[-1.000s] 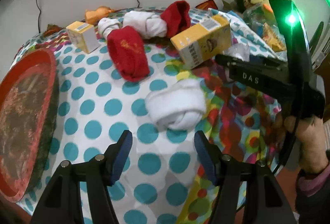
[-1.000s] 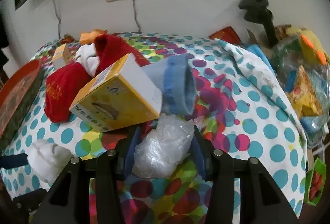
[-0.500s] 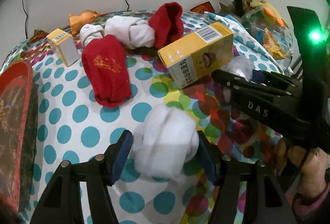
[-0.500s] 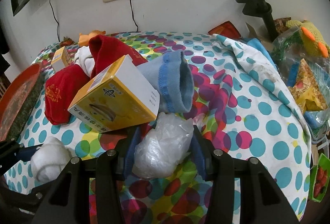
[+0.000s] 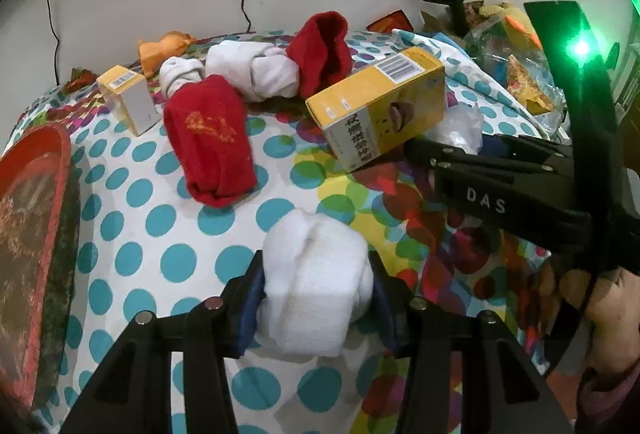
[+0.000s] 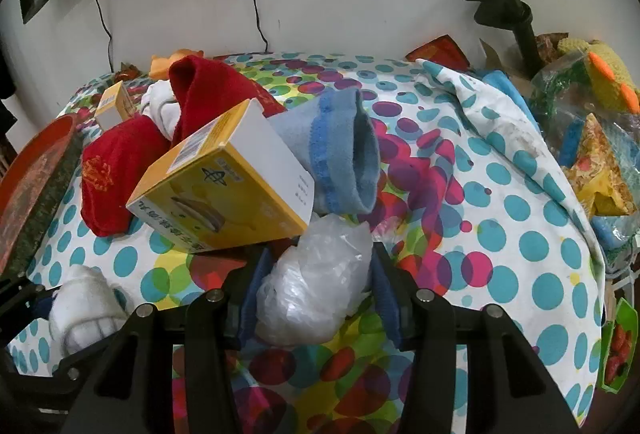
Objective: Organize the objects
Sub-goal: 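Carry the white sock over the red tray and open the left gripper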
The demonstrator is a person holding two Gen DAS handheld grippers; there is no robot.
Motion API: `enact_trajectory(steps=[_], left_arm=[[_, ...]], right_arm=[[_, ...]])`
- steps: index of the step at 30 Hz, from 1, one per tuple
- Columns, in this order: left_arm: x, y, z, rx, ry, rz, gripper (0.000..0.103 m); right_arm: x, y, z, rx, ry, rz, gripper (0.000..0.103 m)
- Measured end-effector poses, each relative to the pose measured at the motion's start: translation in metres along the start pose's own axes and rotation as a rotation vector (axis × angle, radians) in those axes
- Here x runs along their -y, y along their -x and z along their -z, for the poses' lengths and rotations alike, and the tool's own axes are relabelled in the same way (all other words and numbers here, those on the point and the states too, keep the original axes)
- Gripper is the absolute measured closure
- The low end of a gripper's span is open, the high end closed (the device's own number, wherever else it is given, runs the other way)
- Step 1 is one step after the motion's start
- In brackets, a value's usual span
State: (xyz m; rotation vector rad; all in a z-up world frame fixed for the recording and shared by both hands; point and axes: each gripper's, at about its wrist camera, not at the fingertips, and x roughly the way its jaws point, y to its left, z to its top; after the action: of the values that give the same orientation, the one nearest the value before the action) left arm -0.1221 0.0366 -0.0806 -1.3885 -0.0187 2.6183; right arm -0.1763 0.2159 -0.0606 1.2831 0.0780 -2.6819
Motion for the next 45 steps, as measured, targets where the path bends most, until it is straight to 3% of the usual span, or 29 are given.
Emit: enact_trajectory(steps=[7, 23, 28, 34, 45], left_arm=[[-0.014, 0.018, 0.008, 0.017, -0.007, -0.044, 0.055], [-0.1, 0.077, 0.024, 0.06, 0.096, -0.152, 0.055], [-0.126, 0.091, 0.027, 0.077, 0.131, -0.219, 0.055], [-0.174, 0.108, 0.03, 0.082, 0.189, -0.309, 0.055], [-0.254, 0.117, 0.041, 0.049, 0.322, -0.382, 0.055]], right_arm=[[-0.002, -0.003, 0.0, -0.007, 0.007, 0.011, 0.056], [-0.004, -0.006, 0.001, -0.013, 0.028, 0.041, 0.056], [-0.004, -0.006, 0.0, -0.013, 0.03, 0.044, 0.056], [-0.005, -0.005, 0.0, -0.013, 0.034, 0.05, 0.055], [-0.004, -0.005, -0.001, -0.013, 0.039, 0.053, 0.055]])
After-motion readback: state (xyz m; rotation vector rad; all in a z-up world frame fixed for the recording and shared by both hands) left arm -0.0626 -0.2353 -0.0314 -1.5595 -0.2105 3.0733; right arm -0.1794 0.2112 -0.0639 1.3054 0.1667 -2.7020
